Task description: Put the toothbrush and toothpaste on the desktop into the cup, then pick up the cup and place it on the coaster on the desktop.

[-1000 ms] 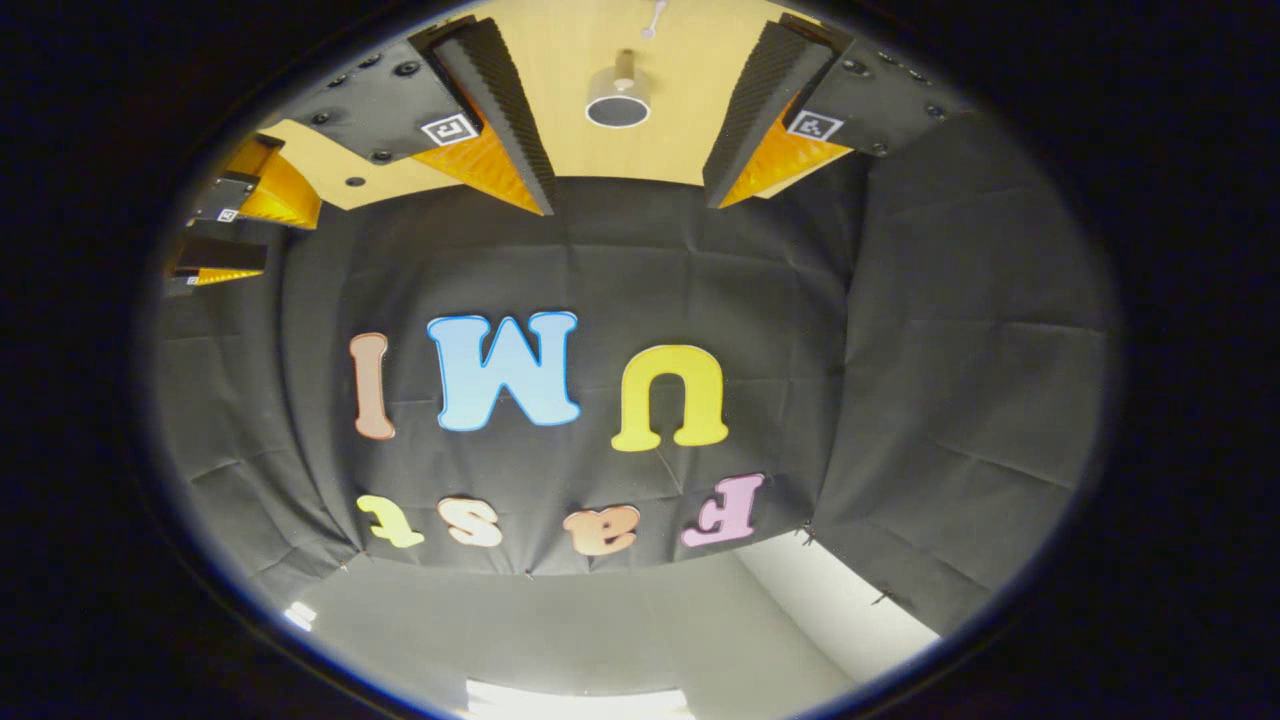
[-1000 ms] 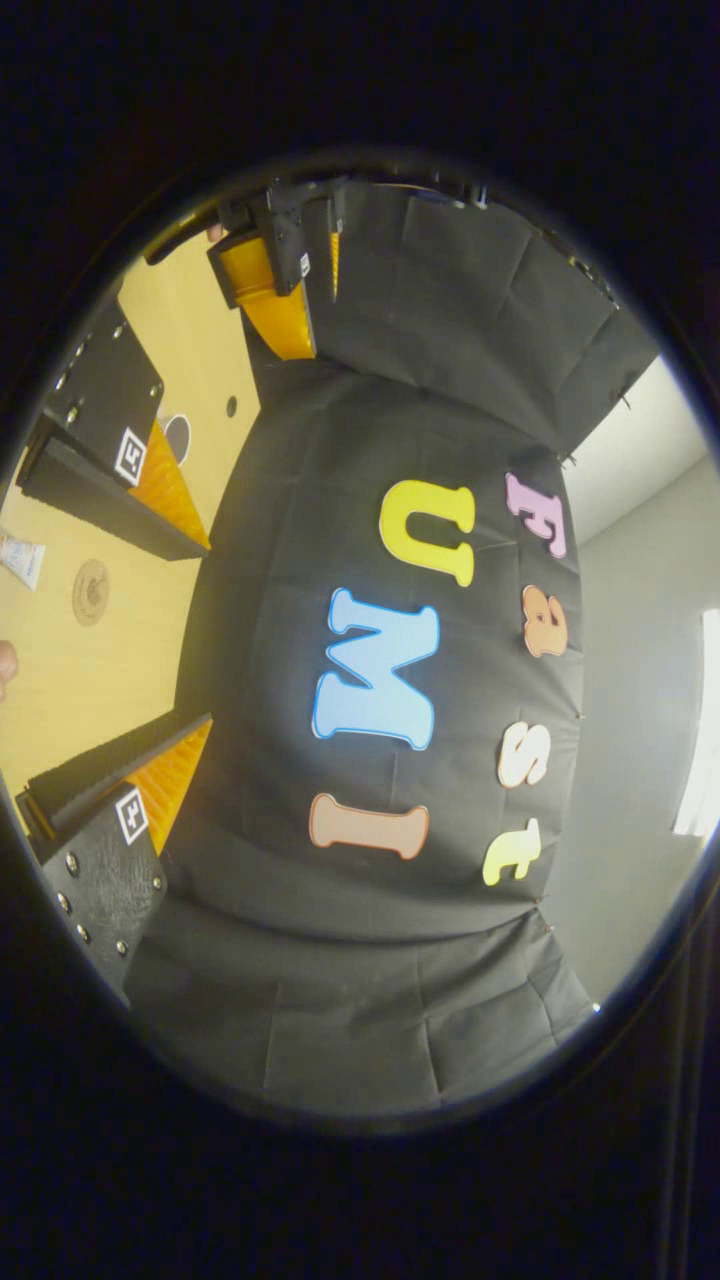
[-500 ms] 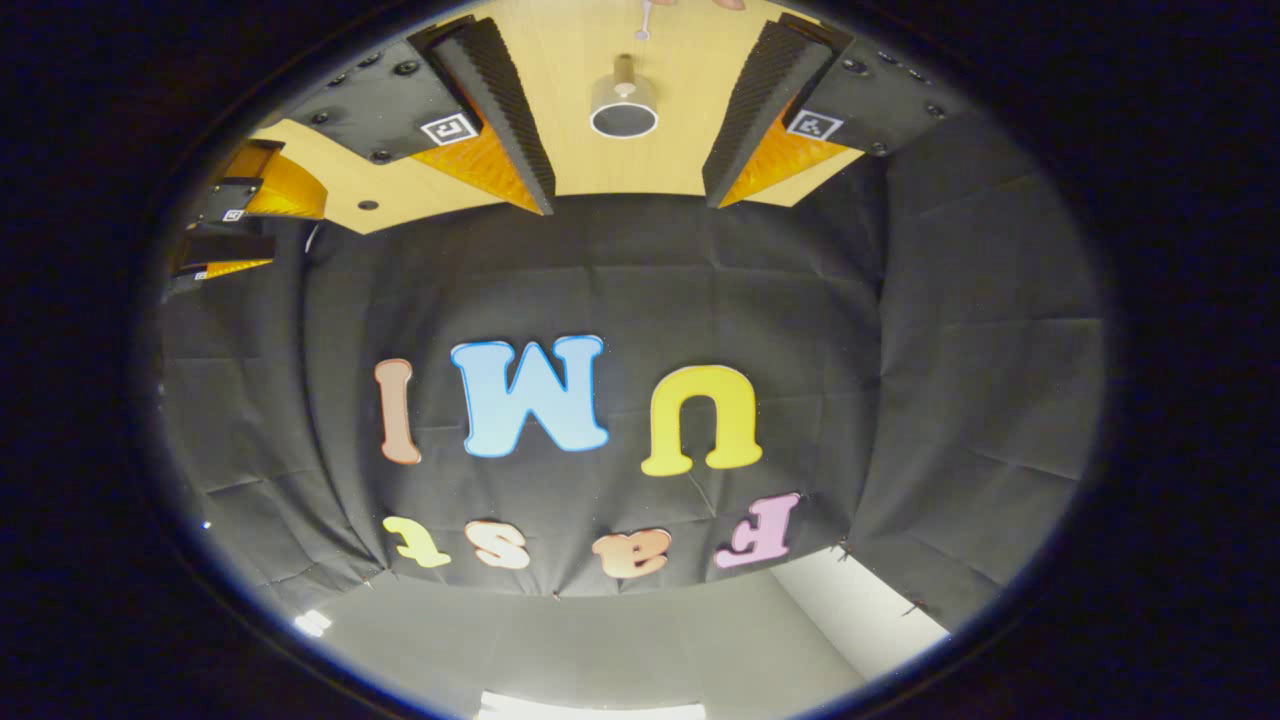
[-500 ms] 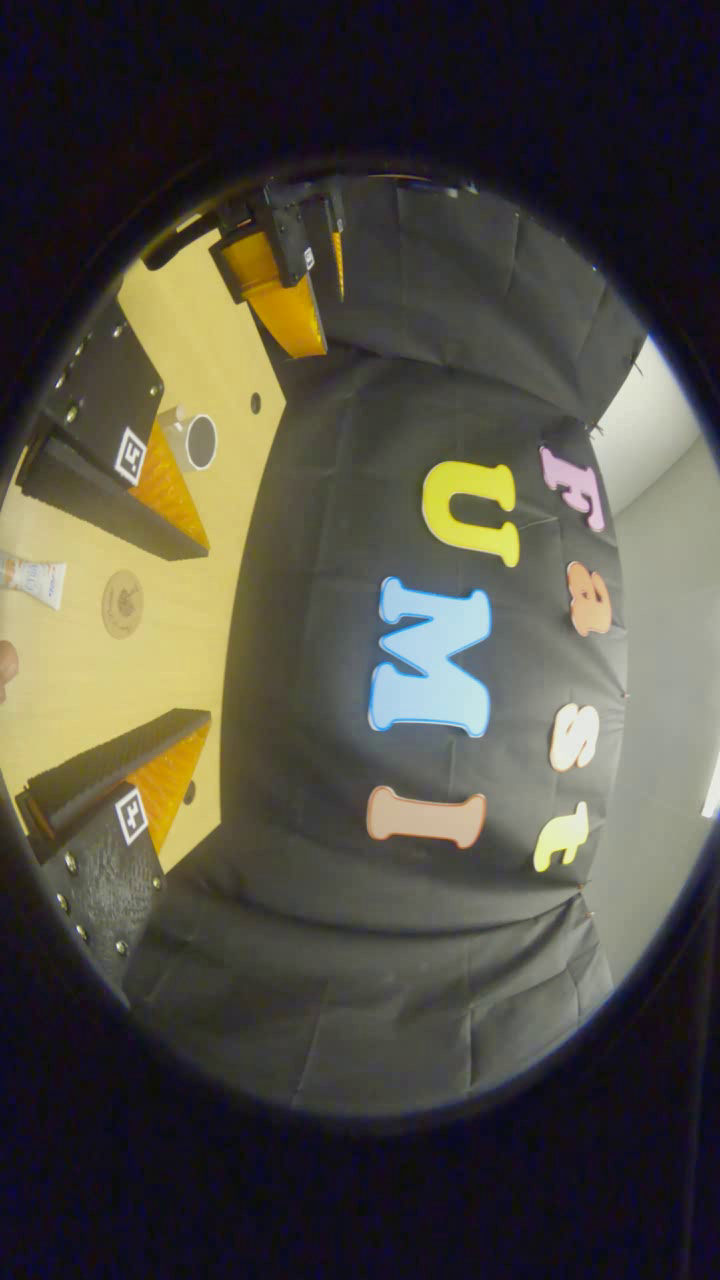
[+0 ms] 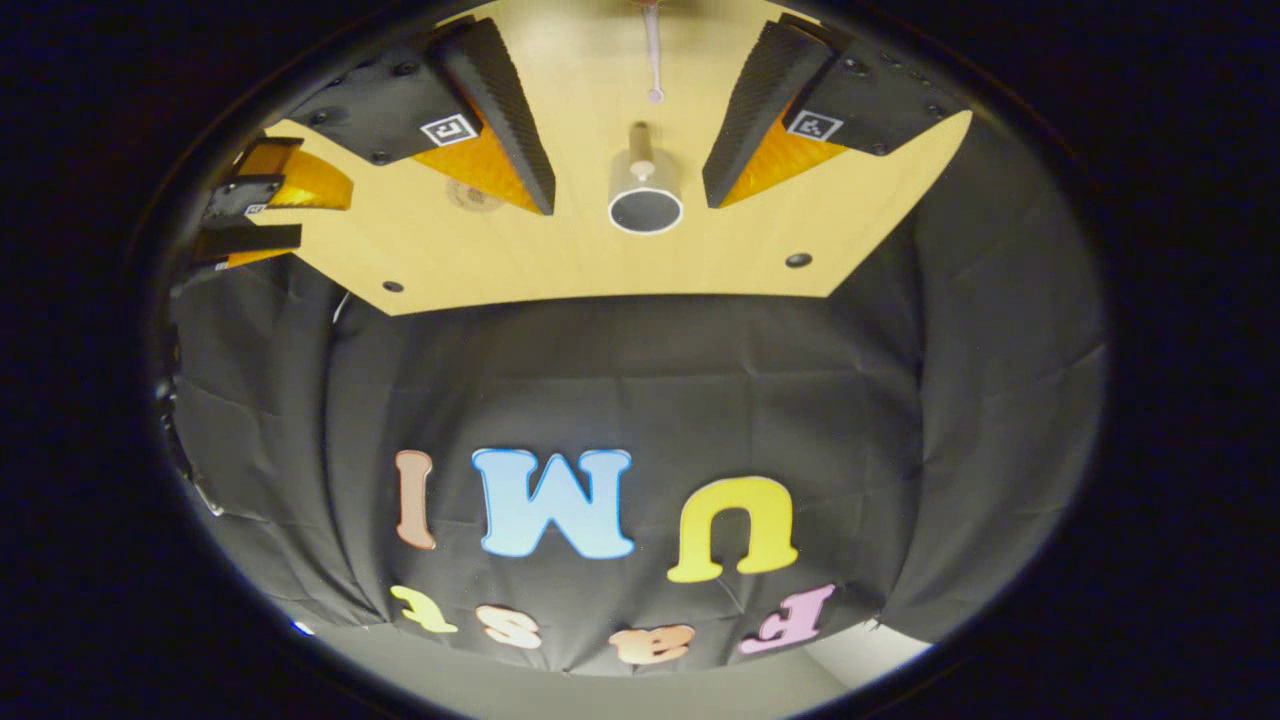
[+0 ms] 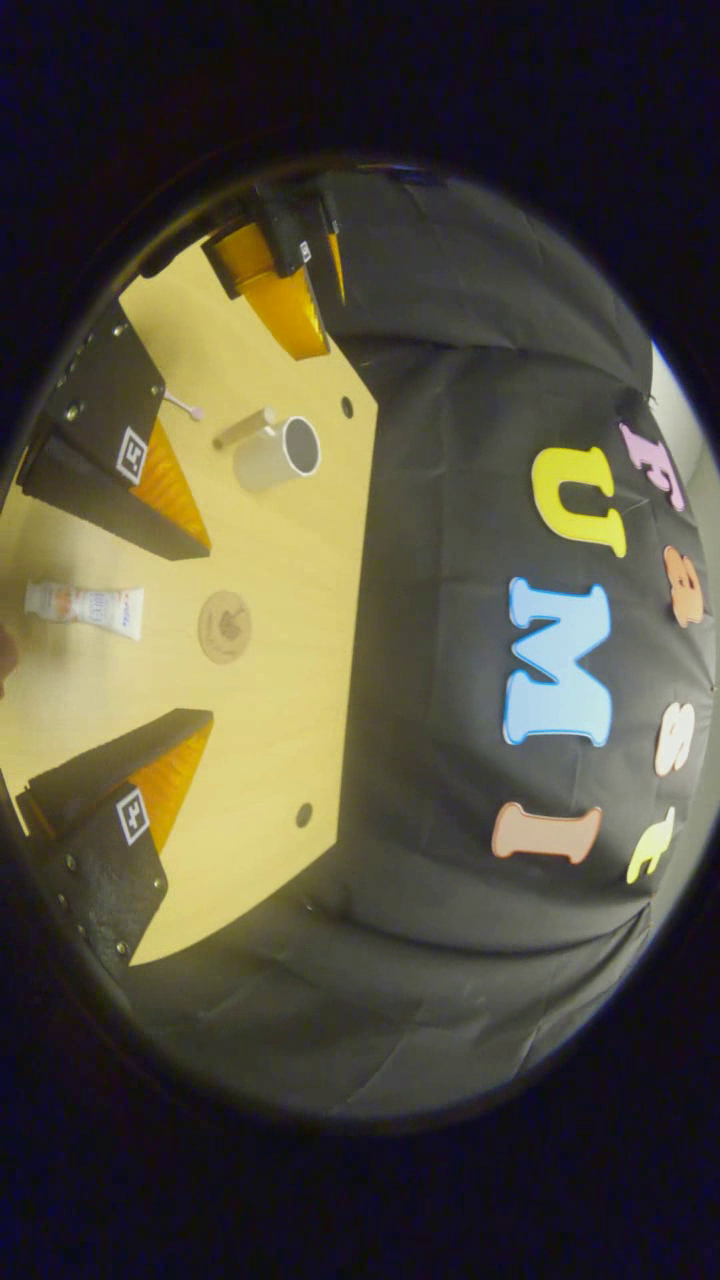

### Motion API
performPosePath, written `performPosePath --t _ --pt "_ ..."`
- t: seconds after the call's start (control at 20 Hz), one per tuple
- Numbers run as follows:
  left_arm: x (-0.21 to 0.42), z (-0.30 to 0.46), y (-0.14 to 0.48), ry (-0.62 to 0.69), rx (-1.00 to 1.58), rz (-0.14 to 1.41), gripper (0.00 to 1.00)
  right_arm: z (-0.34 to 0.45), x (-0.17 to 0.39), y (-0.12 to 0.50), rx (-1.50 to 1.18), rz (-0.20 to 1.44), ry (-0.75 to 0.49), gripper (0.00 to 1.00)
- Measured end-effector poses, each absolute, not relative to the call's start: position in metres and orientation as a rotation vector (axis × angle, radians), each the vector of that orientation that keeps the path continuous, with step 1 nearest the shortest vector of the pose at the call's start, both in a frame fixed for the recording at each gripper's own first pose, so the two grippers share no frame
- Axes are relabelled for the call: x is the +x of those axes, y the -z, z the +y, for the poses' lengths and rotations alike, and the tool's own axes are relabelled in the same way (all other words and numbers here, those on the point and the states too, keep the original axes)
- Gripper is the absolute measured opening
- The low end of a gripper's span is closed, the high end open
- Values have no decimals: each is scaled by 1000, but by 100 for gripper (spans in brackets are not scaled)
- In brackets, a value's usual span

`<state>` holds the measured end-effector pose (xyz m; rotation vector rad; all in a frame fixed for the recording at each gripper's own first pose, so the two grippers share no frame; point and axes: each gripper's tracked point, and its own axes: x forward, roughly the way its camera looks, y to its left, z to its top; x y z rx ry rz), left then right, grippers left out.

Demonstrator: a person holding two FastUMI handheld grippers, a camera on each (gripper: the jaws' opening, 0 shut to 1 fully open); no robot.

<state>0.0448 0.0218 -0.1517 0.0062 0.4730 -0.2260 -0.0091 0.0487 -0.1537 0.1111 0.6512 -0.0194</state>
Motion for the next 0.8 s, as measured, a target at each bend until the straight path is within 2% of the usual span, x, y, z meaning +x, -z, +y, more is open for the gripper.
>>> performPosePath --t 0.1,0.15,0.45,0.5,0.55,0.6,0.65,0.7,0.8 --pt "41 27 172 213 -20 554 100 56 -14 168 114 715 5 94" --pt "39 31 181 210 -30 591 96 60 -17 173 114 744 -3 94" --pt "28 40 238 194 -36 817 96 77 -26 205 124 904 -54 94" --pt "27 41 245 200 -27 839 92 79 -26 210 127 926 -57 94" --pt "26 43 251 207 -9 865 96 80 -27 214 133 949 -61 94" --pt "23 43 255 216 6 887 92 81 -27 219 142 969 -66 94" --pt "21 43 261 226 14 914 92 84 -27 224 150 993 -74 94" --pt "19 43 268 233 13 945 96 85 -29 227 153 1017 -84 94" --pt "12 42 281 238 1 1024 96 87 -32 237 154 1063 -91 94"
